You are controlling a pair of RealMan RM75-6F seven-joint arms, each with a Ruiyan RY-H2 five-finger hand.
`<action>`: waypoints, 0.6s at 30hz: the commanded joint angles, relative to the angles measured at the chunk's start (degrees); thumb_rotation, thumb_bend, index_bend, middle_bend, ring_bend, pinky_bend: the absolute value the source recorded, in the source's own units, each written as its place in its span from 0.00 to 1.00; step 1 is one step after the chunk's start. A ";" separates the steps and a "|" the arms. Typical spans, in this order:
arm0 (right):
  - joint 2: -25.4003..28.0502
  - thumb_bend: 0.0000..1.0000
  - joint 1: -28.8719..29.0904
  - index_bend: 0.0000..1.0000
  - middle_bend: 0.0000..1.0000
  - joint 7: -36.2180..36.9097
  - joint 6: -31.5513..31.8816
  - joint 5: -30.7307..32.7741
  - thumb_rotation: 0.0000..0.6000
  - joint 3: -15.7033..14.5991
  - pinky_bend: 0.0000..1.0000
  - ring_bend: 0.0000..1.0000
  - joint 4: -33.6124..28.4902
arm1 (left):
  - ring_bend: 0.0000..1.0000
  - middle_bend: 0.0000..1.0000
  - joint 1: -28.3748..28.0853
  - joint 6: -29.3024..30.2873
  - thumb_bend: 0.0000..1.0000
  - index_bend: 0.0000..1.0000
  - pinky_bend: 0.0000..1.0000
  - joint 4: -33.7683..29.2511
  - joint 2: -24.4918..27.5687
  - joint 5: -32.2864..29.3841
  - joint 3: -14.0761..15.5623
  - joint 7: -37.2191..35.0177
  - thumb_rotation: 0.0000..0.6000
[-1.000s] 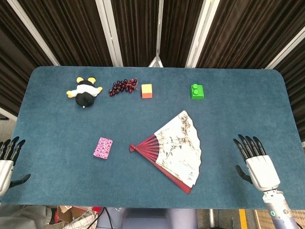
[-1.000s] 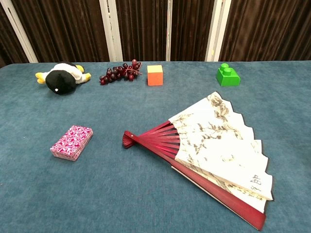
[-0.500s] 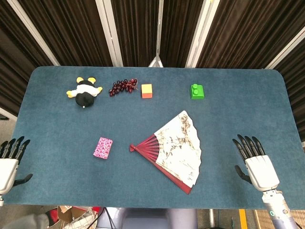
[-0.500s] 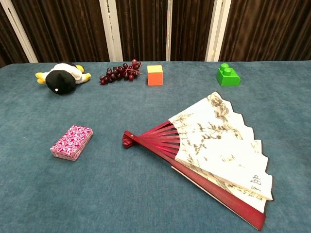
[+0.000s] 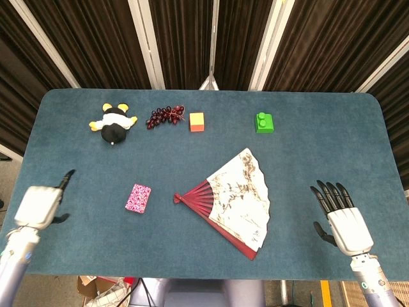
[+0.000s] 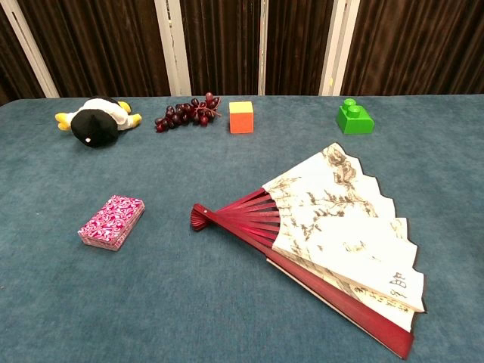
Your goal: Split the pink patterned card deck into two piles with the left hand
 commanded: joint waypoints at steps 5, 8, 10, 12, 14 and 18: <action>0.15 0.37 0.05 0.00 0.00 0.66 -0.12 0.17 1.00 0.01 0.04 0.00 0.04 | 0.13 0.04 -8.73 -6.19 0.03 0.01 0.32 1.78 -8.40 -13.59 -3.08 11.41 1.00; 0.29 0.37 0.11 0.00 0.00 1.08 -0.18 0.26 1.00 0.06 0.04 0.00 -0.02 | 0.00 0.00 -10.83 -6.42 0.03 0.00 0.09 1.30 -10.02 -18.29 -3.21 15.04 1.00; 0.28 0.37 0.10 0.00 0.00 1.19 -0.23 0.25 1.00 -0.01 0.04 0.00 -0.03 | 0.00 0.00 -12.13 -6.58 0.03 0.03 0.06 1.08 -10.90 -20.91 -3.28 16.71 1.00; 0.28 0.37 0.10 0.00 0.00 1.26 -0.21 0.18 1.00 -0.05 0.04 0.00 -0.10 | 0.00 0.00 -13.73 -7.06 0.03 0.09 0.06 0.97 -12.15 -24.41 -3.54 17.98 1.00; 0.28 0.37 0.11 0.00 0.00 1.33 -0.21 0.13 1.00 -0.08 0.04 0.00 -0.16 | 0.00 0.00 -15.09 -7.26 0.03 0.14 0.06 1.08 -13.38 -27.51 -3.86 18.81 1.00; 0.30 0.37 0.14 0.00 0.00 1.57 -0.29 0.22 1.00 -0.07 0.04 0.00 -0.15 | 0.00 0.00 -18.18 -6.91 0.04 0.15 0.06 2.23 -16.38 -31.97 -4.12 20.87 1.00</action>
